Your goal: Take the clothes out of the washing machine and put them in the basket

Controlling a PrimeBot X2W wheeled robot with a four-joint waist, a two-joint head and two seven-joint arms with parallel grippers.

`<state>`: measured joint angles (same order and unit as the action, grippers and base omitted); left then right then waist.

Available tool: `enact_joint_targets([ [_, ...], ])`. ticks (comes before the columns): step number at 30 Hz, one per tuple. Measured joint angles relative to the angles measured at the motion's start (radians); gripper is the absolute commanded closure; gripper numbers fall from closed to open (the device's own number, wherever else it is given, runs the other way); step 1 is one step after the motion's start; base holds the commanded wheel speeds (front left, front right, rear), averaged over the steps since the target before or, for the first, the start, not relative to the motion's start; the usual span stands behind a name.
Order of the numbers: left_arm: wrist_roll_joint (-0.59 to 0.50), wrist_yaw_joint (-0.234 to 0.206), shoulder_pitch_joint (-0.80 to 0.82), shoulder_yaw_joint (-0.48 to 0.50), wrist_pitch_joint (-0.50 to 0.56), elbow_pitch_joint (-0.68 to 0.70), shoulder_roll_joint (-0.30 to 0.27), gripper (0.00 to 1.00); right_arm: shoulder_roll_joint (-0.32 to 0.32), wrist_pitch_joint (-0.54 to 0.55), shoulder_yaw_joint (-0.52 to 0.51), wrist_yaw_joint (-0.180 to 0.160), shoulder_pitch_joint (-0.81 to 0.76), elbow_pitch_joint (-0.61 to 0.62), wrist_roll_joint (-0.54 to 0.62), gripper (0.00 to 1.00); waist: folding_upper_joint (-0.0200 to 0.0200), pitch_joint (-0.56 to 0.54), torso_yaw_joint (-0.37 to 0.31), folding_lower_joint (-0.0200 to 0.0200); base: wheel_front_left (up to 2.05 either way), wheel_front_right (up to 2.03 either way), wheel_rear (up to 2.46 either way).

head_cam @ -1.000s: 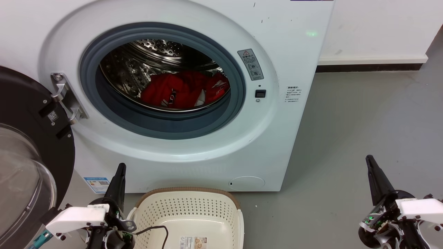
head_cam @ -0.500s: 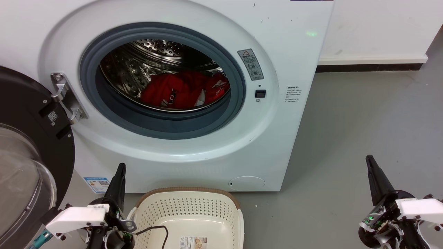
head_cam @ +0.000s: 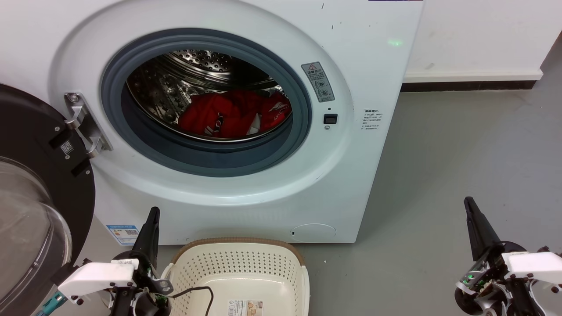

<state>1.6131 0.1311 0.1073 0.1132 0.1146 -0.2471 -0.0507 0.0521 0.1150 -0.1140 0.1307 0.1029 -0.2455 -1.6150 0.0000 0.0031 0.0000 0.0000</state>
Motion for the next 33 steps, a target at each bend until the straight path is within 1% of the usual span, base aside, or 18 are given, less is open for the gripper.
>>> enact_joint_targets([
  [4,0.000,0.000,0.000,0.000,0.000,0.000,0.000,1.00,0.000,0.000,0.000,0.000,0.000,0.000,0.000,1.00,0.0000,0.000,0.000,0.0000,0.00,0.00,0.00],
  [5,0.000,0.000,0.000,0.000,0.000,0.000,0.000,0.00,0.000,0.000,0.000,0.000,0.000,0.000,0.000,0.00,0.0000,0.000,0.000,0.0000,0.00,0.00,0.00],
  [12,0.000,0.000,-0.049,-0.008,-0.006,-0.045,0.004,0.00,-0.002,-0.007,0.004,0.000,-0.047,-0.044,0.000,0.00,0.0000,0.001,0.000,0.0000,0.00,0.00,0.00],
  [24,-0.054,0.000,-0.060,-0.009,-0.066,-0.010,0.004,0.00,-0.003,-0.064,0.022,0.000,-0.048,-0.020,0.045,0.00,0.0000,0.002,-0.001,0.0000,0.00,0.00,0.00],
  [26,-0.071,0.000,-0.061,-0.002,-0.074,-0.011,0.004,0.00,-0.003,-0.074,0.022,0.000,-0.048,-0.019,0.063,0.00,0.0000,0.002,-0.002,0.0000,0.00,0.00,0.00],
  [33,-0.154,0.000,-0.062,0.026,-0.103,0.002,0.004,0.00,-0.003,-0.104,0.016,0.000,-0.048,-0.017,0.179,0.00,0.0000,0.003,-0.004,0.0000,0.00,0.00,0.00],
])
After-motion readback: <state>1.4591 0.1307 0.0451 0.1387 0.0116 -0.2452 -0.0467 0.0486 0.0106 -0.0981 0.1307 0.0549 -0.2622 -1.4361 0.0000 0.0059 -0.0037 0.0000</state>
